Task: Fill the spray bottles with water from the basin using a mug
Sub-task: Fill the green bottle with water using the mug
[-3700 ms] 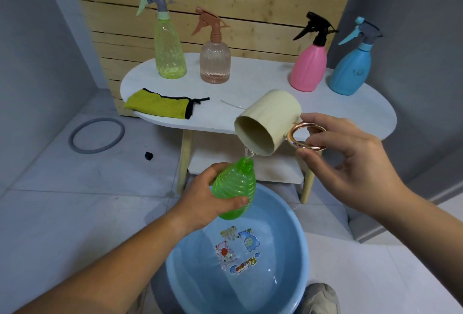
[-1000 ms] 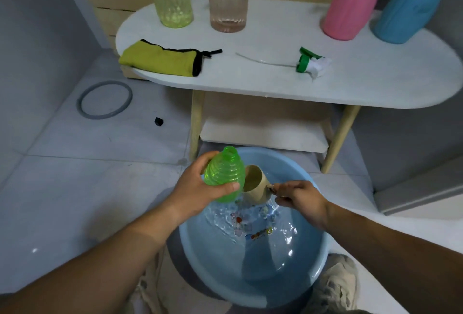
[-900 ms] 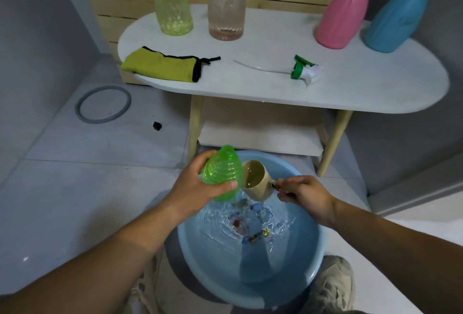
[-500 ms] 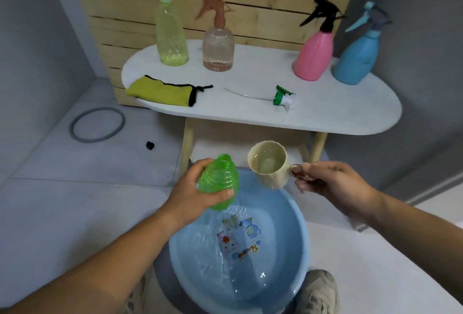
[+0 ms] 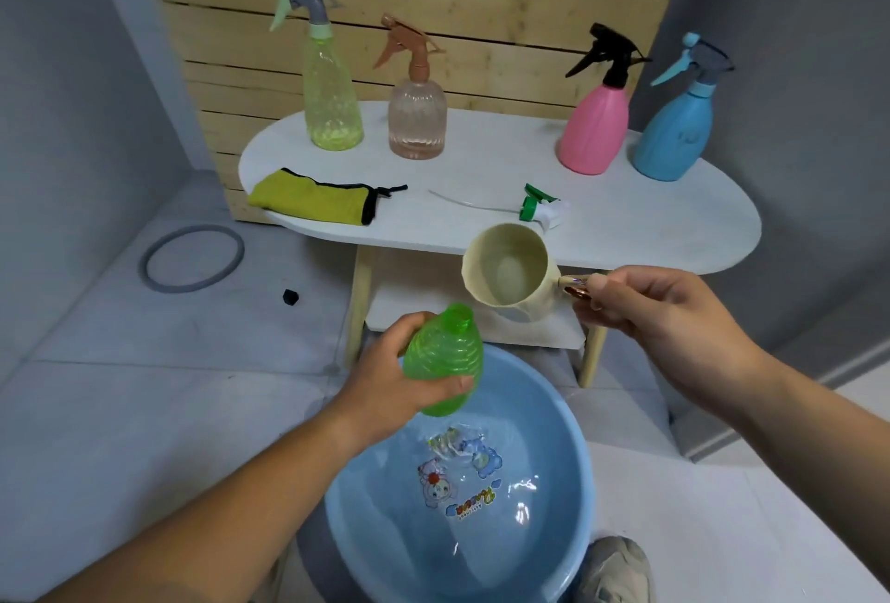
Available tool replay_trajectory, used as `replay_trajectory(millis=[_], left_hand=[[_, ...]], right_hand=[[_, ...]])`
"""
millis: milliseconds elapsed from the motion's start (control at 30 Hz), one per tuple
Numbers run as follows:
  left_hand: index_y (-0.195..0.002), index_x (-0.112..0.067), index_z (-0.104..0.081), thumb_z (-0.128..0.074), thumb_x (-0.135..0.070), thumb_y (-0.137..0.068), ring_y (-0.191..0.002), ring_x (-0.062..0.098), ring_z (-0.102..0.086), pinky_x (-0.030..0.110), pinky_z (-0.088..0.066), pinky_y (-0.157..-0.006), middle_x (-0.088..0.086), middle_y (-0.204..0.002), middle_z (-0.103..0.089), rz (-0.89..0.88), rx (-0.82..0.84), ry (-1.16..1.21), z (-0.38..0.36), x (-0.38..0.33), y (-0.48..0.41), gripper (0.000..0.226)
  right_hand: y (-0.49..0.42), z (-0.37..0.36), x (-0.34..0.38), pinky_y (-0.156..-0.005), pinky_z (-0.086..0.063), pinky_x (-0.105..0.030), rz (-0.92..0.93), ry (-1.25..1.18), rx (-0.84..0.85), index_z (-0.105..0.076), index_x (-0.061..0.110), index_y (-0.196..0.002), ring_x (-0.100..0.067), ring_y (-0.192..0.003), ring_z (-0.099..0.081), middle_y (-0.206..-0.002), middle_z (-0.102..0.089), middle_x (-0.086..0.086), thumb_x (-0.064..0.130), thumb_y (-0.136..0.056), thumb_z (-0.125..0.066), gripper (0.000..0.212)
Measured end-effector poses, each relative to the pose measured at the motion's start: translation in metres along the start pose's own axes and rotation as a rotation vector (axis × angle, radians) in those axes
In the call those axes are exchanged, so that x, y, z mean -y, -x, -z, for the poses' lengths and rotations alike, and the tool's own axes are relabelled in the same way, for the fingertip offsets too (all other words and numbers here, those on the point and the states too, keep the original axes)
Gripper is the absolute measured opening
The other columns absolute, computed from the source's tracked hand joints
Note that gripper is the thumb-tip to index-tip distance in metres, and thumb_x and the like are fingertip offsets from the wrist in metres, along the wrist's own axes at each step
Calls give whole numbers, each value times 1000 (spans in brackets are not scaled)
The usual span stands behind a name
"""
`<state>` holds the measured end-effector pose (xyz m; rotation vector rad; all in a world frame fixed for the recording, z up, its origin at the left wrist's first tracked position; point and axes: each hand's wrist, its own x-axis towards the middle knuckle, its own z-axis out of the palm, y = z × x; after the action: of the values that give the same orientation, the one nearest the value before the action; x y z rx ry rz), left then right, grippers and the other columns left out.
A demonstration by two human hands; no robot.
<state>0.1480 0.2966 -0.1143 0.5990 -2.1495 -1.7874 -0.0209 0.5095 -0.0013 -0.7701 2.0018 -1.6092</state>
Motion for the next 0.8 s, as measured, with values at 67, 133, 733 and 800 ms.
replay_trajectory(millis=[67,133,733,800], left_hand=[[-120,-34,-64,-91,-50,-54,-103,8,-70,37,-58,-95,-12,-110,-74,-3,3,-1,0,-2,0,74],[-121,-34,-64,-91,-51,-55,-103,8,-70,37,-58,-95,-12,-110,-74,-3,9,-6,-1,-3,-1,73],[-118,-37,-65,-92,-49,-56,-102,6,-71,36,-60,-93,-13,-110,-74,19,19,-5,-5,-6,-3,69],[-118,-34,-65,-92,-46,-57,-102,8,-71,38,-60,-94,-11,-109,-75,24,15,1,-6,-6,-3,68]], right_hand=[[0,-1,2,-103,-50,-52,13,30,-8,-71,-1,-87,-30,-95,-72,-96,-72,-24,49,-75,-71,51],[1,-2,3,-102,-50,-53,22,62,-14,-74,3,-88,-31,-97,-71,-95,-73,-20,51,-75,-71,50],[3,-3,13,-101,-51,-43,121,186,-59,-80,32,-85,-11,-104,-68,-105,-75,15,33,-87,-69,11],[3,-3,13,-101,-51,-42,133,199,-69,-79,29,-83,-9,-104,-68,-106,-75,15,34,-86,-70,11]])
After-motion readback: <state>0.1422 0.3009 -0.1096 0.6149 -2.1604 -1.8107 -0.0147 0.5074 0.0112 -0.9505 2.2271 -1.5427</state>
